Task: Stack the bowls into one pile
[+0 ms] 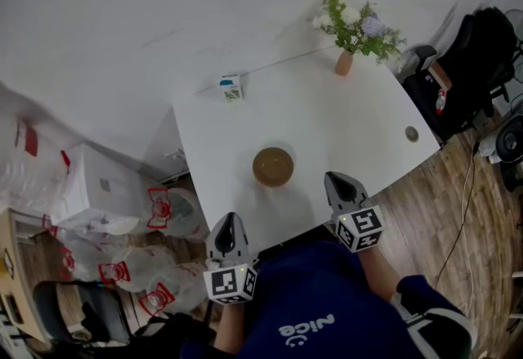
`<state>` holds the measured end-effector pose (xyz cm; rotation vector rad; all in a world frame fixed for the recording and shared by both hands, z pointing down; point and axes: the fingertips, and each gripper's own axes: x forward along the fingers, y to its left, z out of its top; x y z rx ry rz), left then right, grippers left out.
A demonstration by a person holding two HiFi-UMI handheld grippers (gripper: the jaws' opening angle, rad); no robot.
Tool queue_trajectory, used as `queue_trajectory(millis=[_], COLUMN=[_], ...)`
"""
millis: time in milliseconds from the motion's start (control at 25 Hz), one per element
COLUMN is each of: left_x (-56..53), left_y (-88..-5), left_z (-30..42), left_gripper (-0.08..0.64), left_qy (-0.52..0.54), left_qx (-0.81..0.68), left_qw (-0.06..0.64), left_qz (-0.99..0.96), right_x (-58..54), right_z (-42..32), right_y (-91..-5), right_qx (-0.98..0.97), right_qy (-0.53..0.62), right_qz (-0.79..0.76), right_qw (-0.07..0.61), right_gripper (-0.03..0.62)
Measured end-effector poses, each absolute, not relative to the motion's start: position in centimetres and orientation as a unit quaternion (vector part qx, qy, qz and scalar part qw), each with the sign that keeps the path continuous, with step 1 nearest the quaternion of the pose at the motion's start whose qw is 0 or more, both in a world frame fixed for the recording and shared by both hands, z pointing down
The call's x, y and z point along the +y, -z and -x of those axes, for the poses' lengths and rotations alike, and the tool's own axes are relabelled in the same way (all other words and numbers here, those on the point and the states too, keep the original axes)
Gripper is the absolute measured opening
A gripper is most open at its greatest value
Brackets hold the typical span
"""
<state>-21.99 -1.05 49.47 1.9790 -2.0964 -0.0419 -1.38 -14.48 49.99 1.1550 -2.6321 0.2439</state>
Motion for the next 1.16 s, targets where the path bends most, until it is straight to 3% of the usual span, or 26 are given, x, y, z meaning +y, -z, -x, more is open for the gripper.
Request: queue_trajectory(millis=[1160], left_x=[-2.2], left_y=[-50.1], left_z=[20.8], left_gripper=[0.026], left_qy=[0.003], left_qx=[-0.714], left_qw=[0.140], left_qz=[-0.686], right_x=[-14.8], right_z=[1.4], right_y=[-50.5], right_qx=[-0.910], right_qy=[-0.070], right_qz=[-0.381], right_qw=[0.149], right_gripper=[0.021])
